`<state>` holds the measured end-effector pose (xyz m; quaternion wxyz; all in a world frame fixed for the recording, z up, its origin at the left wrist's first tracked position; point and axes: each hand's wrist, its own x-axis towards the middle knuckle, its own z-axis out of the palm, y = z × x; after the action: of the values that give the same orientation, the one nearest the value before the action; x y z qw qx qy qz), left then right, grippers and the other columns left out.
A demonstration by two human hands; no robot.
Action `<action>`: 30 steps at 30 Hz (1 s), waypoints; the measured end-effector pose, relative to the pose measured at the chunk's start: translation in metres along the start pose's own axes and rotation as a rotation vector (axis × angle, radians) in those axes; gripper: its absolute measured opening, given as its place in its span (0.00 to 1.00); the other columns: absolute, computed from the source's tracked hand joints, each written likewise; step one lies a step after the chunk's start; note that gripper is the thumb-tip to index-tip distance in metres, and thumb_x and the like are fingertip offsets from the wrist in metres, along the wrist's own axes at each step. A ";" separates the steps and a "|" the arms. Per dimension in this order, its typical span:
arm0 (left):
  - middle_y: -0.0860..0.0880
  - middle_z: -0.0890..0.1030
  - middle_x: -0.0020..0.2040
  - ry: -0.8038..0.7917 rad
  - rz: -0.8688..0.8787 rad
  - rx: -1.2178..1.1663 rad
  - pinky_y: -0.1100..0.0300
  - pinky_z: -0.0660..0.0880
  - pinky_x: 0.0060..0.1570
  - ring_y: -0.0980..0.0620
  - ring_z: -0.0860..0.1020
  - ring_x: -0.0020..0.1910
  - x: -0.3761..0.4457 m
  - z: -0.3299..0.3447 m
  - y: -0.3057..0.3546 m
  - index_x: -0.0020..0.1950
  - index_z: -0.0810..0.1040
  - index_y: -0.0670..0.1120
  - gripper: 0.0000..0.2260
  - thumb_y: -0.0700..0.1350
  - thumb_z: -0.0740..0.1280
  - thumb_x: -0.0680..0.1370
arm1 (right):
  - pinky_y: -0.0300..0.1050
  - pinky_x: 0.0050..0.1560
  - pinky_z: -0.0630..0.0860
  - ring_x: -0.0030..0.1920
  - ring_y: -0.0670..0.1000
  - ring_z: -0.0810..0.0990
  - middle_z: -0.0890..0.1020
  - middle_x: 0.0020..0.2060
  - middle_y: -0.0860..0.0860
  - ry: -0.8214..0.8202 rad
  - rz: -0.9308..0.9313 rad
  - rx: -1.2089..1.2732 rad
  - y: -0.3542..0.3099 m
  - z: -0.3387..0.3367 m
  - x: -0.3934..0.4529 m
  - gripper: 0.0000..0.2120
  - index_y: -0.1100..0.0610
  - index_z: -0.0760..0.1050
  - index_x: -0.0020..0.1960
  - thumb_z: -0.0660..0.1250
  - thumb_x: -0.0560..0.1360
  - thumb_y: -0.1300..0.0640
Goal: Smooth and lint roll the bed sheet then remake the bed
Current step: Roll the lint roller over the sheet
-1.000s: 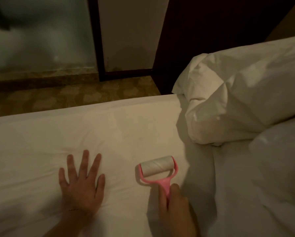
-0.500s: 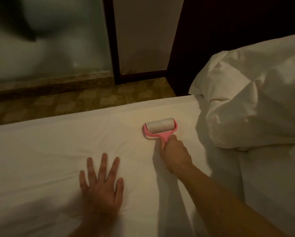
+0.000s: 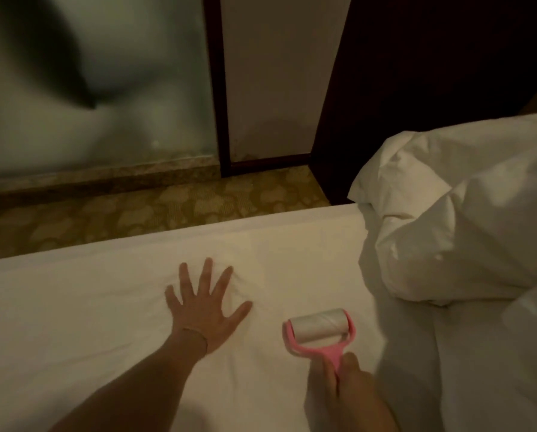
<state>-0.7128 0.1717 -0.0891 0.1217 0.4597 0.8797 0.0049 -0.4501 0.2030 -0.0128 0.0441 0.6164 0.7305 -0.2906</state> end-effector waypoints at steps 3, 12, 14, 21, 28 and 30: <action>0.53 0.28 0.79 0.040 -0.006 -0.001 0.30 0.35 0.72 0.36 0.27 0.76 0.013 0.012 0.003 0.76 0.29 0.65 0.40 0.80 0.36 0.69 | 0.47 0.48 0.72 0.54 0.56 0.80 0.77 0.45 0.52 0.052 0.017 -0.031 -0.019 -0.001 0.025 0.19 0.51 0.62 0.48 0.47 0.79 0.35; 0.46 0.60 0.81 0.161 0.100 0.058 0.28 0.51 0.72 0.33 0.48 0.80 0.039 0.036 -0.013 0.80 0.59 0.59 0.41 0.79 0.48 0.72 | 0.48 0.46 0.71 0.53 0.60 0.79 0.77 0.49 0.56 0.190 -0.167 -0.013 -0.086 -0.006 0.150 0.21 0.57 0.67 0.58 0.49 0.82 0.40; 0.47 0.58 0.81 0.180 0.110 0.062 0.27 0.52 0.72 0.33 0.48 0.80 0.040 0.040 -0.013 0.81 0.58 0.58 0.41 0.78 0.47 0.73 | 0.48 0.46 0.70 0.53 0.60 0.79 0.77 0.51 0.56 0.184 -0.173 -0.009 -0.096 -0.010 0.159 0.21 0.58 0.67 0.58 0.49 0.82 0.41; 0.47 0.55 0.82 0.214 0.125 0.065 0.27 0.52 0.71 0.34 0.46 0.80 0.037 0.037 -0.013 0.81 0.57 0.58 0.41 0.78 0.48 0.73 | 0.47 0.31 0.67 0.34 0.58 0.81 0.78 0.31 0.53 0.383 0.001 -0.063 -0.040 0.036 0.062 0.22 0.51 0.64 0.44 0.49 0.76 0.32; 0.47 0.53 0.82 0.221 0.131 0.045 0.27 0.50 0.72 0.34 0.45 0.80 0.037 0.036 -0.012 0.81 0.56 0.58 0.41 0.78 0.46 0.72 | 0.37 0.26 0.51 0.17 0.49 0.58 0.58 0.21 0.46 0.498 -0.065 0.027 -0.013 0.048 0.036 0.27 0.55 0.66 0.34 0.49 0.76 0.34; 0.46 0.53 0.82 0.218 0.127 0.051 0.27 0.50 0.72 0.33 0.45 0.80 0.037 0.037 -0.012 0.81 0.56 0.58 0.41 0.78 0.46 0.72 | 0.46 0.30 0.66 0.32 0.57 0.80 0.76 0.29 0.53 0.404 0.021 -0.129 -0.027 0.040 0.050 0.22 0.50 0.63 0.43 0.46 0.76 0.32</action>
<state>-0.7342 0.1909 -0.1343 0.0133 0.5140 0.8567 0.0401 -0.4986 0.2254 -0.0568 -0.0609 0.6655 0.7353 -0.1132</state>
